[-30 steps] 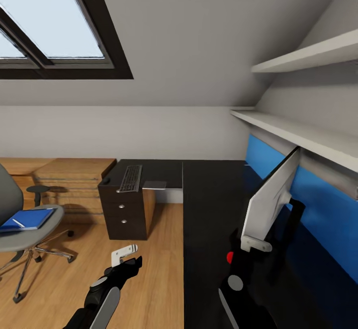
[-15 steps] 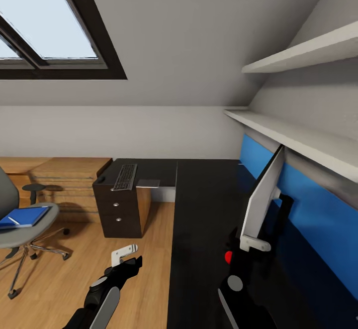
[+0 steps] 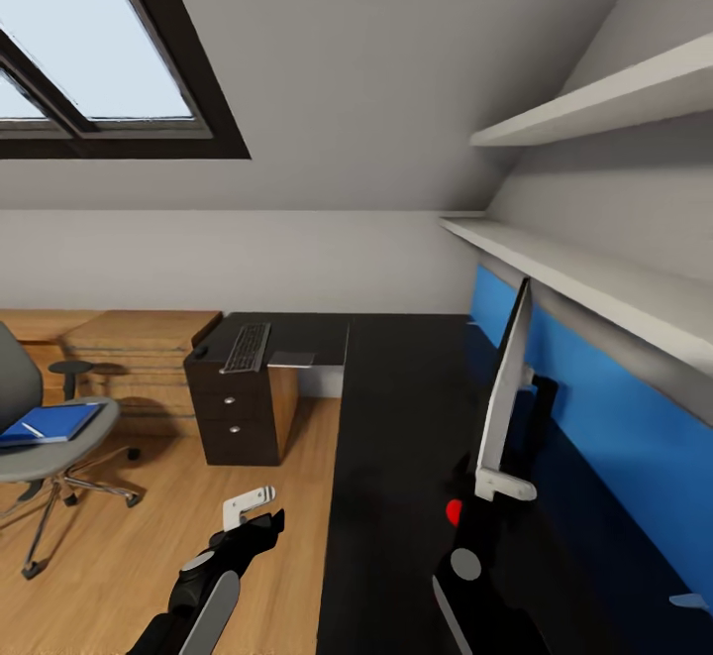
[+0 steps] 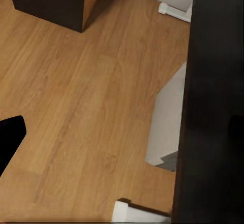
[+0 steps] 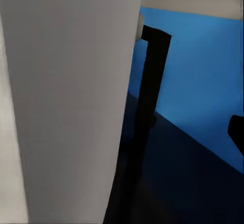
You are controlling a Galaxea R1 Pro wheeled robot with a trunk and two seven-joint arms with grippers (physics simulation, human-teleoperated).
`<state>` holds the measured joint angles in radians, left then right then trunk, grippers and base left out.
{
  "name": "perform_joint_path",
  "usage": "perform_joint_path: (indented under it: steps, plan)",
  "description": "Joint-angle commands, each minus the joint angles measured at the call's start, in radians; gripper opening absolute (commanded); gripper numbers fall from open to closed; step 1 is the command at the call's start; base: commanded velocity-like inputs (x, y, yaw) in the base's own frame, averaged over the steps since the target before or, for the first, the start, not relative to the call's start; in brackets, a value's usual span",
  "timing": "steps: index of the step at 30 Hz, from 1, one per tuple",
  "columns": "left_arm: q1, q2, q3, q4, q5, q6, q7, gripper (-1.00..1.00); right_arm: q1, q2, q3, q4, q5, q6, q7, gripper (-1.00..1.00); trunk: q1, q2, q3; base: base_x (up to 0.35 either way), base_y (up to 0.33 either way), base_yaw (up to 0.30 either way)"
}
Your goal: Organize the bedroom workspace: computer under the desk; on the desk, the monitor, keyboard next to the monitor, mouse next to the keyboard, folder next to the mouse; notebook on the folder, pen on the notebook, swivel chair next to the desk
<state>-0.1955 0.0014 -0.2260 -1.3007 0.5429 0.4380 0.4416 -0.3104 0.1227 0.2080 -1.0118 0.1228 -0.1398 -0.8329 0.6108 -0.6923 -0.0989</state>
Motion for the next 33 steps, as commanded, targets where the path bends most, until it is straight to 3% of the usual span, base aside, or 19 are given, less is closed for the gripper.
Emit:
perform_joint_path:
  steps: [1, 18, 33]
  plan:
    - [-0.001, 0.000, -0.001, -0.002, 0.009, 0.002, 0.009, 1.00, -0.001, 0.000, 0.001, 0.001, 0.002, -0.003, -0.005, 1.00, 0.000, -0.002, -0.002, -0.099, -0.250, 0.000]
    - [-0.001, 0.000, -0.002, -0.002, 0.011, 0.002, 0.009, 1.00, -0.001, -0.002, 0.002, 0.002, 0.001, -0.003, -0.003, 1.00, 0.000, -0.002, -0.002, -0.018, -0.094, 0.000]
    - [-0.001, 0.000, -0.002, -0.004, 0.011, 0.002, 0.008, 1.00, -0.001, -0.002, 0.016, 0.002, 0.003, -0.003, 0.009, 1.00, 0.000, -0.002, -0.002, -0.123, -0.190, 0.000]
